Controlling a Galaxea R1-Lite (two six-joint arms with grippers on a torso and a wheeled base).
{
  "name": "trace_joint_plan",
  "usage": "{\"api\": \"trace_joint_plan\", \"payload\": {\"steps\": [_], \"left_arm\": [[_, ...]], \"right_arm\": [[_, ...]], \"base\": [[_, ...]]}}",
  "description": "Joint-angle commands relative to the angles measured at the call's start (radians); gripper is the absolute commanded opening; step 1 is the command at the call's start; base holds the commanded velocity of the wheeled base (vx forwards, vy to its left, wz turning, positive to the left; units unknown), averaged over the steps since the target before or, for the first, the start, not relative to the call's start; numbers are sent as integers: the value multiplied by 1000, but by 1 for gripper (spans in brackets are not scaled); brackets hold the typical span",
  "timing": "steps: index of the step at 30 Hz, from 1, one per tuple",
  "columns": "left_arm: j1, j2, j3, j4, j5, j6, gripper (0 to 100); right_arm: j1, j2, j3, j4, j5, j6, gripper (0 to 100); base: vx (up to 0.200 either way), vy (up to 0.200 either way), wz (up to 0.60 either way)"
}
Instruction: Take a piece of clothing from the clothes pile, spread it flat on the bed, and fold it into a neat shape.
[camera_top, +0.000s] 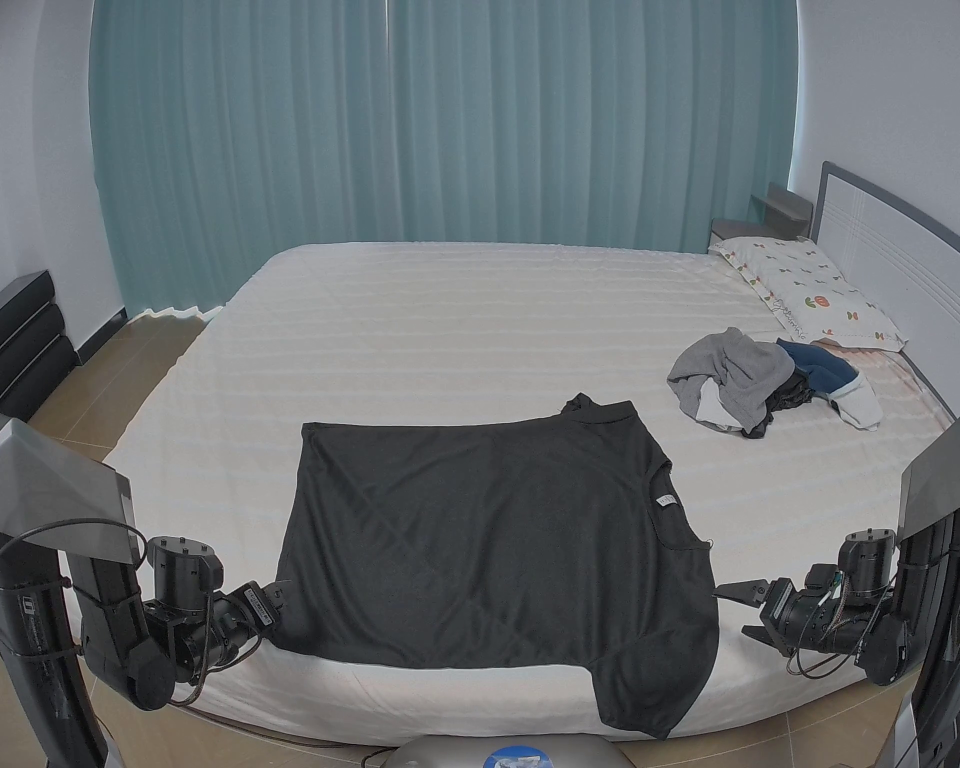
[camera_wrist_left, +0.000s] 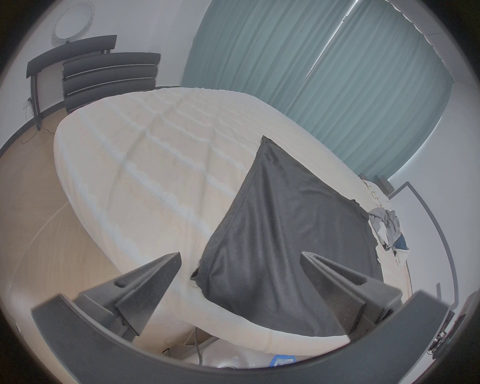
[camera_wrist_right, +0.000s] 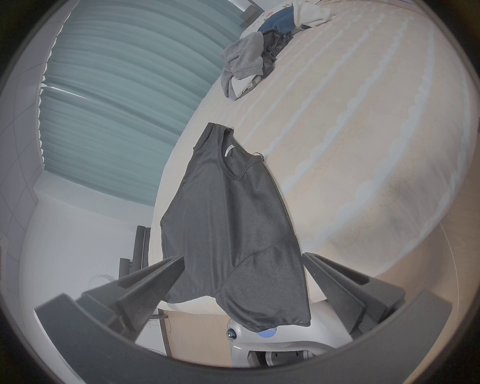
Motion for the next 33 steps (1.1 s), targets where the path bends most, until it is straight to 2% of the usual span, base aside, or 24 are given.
{"api": "trace_joint_plan", "payload": {"steps": [1, 7, 17, 22, 33], "left_arm": [[3, 12, 2, 0, -2, -7, 100], [3, 35, -1, -1, -5, -21, 100], [3, 110, -79, 0, -11, -74, 100], [1, 154, -123, 2, -40, -78, 100], [-20, 199, -168, 2, -29, -61, 100]], "right_arm": [[0, 2, 12, -13, 0, 0, 100], [0, 5, 12, -13, 0, 0, 100], [2, 5, 8, -13, 0, 0, 100], [2, 5, 8, -13, 0, 0, 100], [2, 5, 5, -13, 0, 0, 100]], "base": [[0, 0, 0], [-200, 0, 0], [0, 0, 0], [0, 0, 0], [0, 0, 0]]}}
